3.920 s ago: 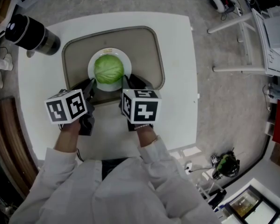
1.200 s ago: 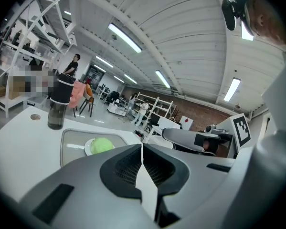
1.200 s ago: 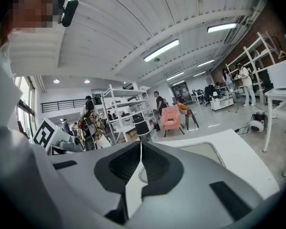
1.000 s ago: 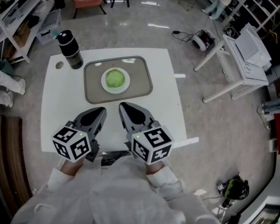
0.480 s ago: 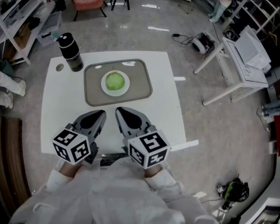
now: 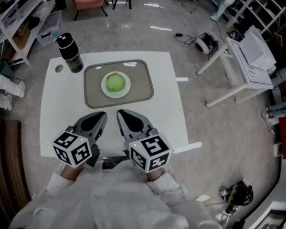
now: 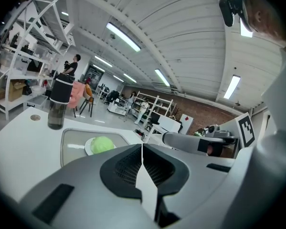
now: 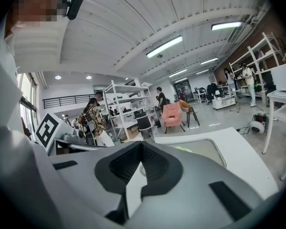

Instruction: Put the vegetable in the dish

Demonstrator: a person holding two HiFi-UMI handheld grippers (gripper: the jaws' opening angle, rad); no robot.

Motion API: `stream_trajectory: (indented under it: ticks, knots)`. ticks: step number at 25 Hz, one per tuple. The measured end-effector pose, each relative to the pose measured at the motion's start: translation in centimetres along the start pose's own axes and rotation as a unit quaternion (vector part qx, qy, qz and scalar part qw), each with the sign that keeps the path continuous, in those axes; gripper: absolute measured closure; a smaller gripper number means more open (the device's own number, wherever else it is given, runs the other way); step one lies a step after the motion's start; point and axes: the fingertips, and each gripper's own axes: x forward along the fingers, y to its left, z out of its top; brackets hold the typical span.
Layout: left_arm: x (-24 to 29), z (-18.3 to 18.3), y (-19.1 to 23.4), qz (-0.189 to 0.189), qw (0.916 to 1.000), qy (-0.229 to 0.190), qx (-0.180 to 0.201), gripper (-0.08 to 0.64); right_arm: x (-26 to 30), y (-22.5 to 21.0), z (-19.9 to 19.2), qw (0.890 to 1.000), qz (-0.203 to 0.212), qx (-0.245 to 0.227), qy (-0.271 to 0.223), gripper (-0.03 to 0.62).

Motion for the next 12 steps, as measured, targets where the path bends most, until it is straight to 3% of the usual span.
stream_trajectory:
  ticks: [12]
  knots:
    - [0.54, -0.71, -0.72, -0.015, 0.9998, 0.013, 0.005, 0.545, -0.53, -0.64, -0.13, 1.000, -0.014, -0.011, 0.001, 0.577]
